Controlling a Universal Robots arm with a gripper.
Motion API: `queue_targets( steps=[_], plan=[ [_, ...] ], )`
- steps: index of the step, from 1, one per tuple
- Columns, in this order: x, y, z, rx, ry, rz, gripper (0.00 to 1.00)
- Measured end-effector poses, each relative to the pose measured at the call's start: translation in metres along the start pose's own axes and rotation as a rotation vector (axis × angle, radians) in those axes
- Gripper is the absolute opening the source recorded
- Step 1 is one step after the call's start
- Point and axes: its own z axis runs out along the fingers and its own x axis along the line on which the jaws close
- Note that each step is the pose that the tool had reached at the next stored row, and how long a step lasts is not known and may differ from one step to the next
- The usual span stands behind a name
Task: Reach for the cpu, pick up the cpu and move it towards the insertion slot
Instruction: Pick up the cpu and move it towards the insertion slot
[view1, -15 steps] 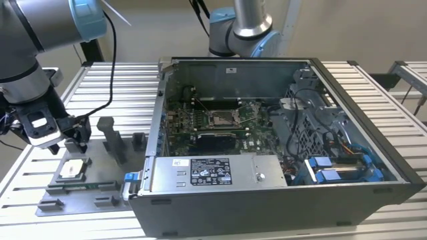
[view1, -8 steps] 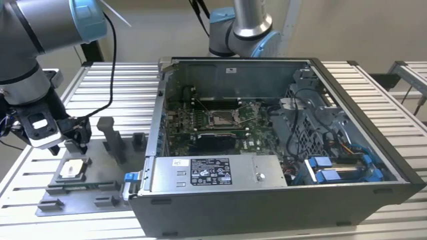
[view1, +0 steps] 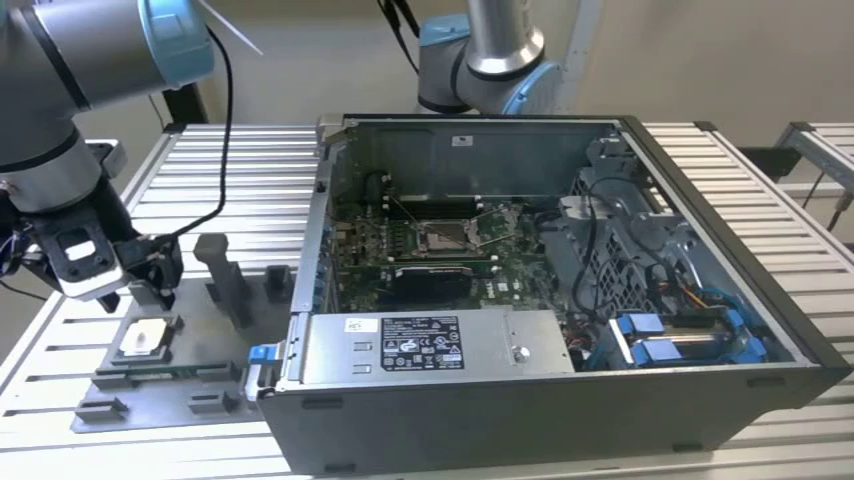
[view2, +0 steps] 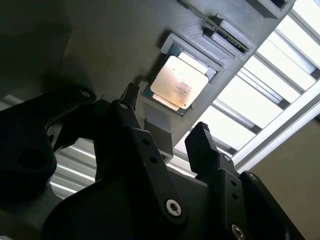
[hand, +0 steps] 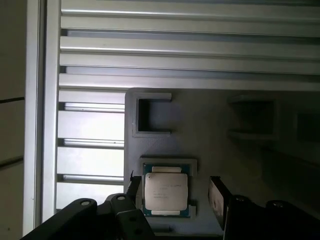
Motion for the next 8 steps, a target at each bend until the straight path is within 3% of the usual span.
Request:
queue_targets(
  steps=[8],
  plan=[
    [0.0003,-0.0008,0.0014,0.0000,0.0001,0.000,1.00]
  ],
)
